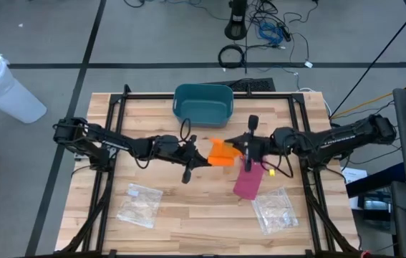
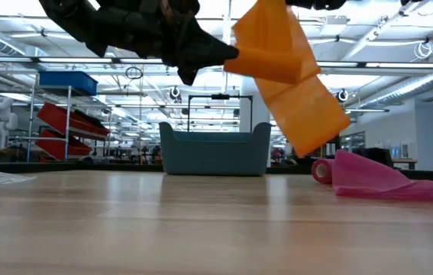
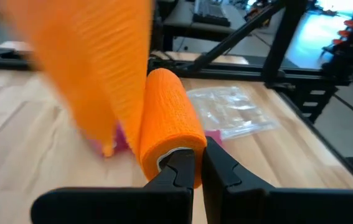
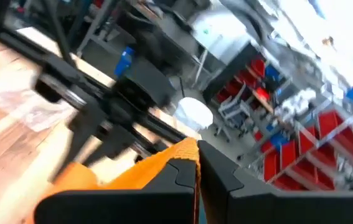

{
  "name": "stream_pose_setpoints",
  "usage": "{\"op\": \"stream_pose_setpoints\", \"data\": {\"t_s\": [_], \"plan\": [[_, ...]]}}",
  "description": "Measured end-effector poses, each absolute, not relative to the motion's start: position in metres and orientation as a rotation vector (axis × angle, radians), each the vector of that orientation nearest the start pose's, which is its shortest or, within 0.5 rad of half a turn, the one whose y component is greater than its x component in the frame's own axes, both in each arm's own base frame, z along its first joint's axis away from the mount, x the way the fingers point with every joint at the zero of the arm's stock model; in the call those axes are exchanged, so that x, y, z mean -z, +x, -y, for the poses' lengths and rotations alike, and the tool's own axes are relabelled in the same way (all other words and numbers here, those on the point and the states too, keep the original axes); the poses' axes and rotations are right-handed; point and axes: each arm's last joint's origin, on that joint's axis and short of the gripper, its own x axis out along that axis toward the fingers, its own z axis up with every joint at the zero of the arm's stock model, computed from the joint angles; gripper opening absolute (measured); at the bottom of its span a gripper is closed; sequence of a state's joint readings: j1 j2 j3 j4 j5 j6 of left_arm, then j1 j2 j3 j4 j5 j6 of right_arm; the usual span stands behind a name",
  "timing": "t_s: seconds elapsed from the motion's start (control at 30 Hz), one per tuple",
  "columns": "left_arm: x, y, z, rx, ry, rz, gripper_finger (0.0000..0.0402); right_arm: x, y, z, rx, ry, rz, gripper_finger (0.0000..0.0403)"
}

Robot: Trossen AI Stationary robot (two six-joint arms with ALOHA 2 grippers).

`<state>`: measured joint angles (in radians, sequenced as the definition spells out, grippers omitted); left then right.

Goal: Roll bandage
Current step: Roll the orange bandage

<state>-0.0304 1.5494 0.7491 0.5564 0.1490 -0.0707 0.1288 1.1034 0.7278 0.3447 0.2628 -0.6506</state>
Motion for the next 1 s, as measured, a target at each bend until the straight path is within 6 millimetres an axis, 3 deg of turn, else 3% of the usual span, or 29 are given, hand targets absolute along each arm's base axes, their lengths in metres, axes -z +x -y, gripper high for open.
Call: {"op": "stream_pose_setpoints", "data": {"t_s": [0.3, 0.57, 0.73, 0.9, 1.0], "plan": [[-0.210, 0.322, -0.003, 0.056, -0.058, -0.244, 0.0005, -0.294, 0.241, -0.049, 0.004, -0.865, -0.135, 0.0000], [-0.215, 0.319, -0.003, 0.138, -0.064, -0.231, 0.0005, -0.296, 0.236, -0.048, 0.331, -1.113, -0.318, 0.0035], [-0.215, 0.319, -0.003, 0.187, -0.068, -0.236, 0.0005, -0.308, 0.236, -0.049, 0.393, -1.239, -0.261, 0.0085], [-0.213, 0.318, -0.008, 0.174, -0.077, -0.254, 0.0005, -0.311, 0.234, -0.058, 0.383, -1.316, -0.238, 0.0102], [-0.213, 0.318, -0.007, 0.205, -0.083, -0.254, 0.0005, -0.305, 0.232, -0.060, 0.399, -1.217, -0.291, 0.0105]]}}
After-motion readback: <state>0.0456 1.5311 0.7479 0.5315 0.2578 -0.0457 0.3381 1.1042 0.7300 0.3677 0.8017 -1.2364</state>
